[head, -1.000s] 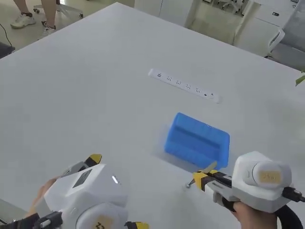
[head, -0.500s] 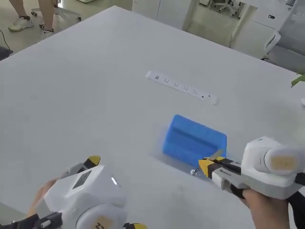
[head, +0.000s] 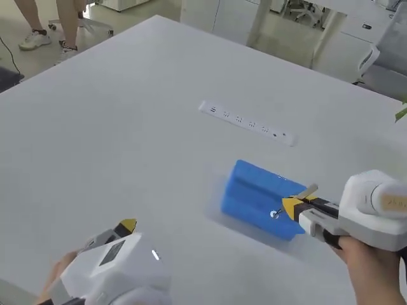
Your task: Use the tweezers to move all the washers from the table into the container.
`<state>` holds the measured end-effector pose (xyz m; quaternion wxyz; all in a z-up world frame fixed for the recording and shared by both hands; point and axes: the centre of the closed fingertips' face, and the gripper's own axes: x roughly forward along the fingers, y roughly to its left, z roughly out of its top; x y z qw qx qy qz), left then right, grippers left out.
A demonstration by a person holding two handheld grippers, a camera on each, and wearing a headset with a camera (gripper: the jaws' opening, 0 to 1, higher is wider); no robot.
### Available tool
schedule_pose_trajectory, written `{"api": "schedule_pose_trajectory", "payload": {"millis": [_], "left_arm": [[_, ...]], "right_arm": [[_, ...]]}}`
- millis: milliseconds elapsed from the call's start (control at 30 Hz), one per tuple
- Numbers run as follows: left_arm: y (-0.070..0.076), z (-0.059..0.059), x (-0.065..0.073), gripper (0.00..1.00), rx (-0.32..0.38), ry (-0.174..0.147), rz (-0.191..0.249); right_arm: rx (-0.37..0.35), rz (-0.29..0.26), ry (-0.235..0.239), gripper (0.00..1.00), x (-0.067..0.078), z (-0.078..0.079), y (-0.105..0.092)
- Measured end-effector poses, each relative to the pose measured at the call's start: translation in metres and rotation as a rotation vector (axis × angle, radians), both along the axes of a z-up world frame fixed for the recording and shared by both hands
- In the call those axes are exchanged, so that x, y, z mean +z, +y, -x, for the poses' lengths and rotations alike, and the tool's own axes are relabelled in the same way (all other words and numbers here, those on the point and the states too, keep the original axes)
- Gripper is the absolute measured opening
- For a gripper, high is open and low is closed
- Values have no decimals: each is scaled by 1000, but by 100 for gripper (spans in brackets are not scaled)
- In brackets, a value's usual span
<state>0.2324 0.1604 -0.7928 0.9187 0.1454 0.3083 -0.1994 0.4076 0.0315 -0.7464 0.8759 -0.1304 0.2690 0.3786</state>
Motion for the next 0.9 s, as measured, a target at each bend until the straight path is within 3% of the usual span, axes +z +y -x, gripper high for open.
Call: {"api": "schedule_pose_trajectory", "payload": {"millis": [200, 367, 567, 900], "left_arm": [[-1, 1, -1, 99, -9, 8, -3], [0, 1, -2, 99, -6, 10, -5], [0, 0, -1, 99, 0, 7, 3], [0, 0, -1, 99, -6, 7, 0]], "right_arm": [[-29, -4, 13, 2, -8, -13, -2], [-32, 56, 18, 2, -28, -24, -4], [-37, 88, 54, 2, -45, -28, -10], [-30, 114, 95, 2, -61, -31, -8]]}}
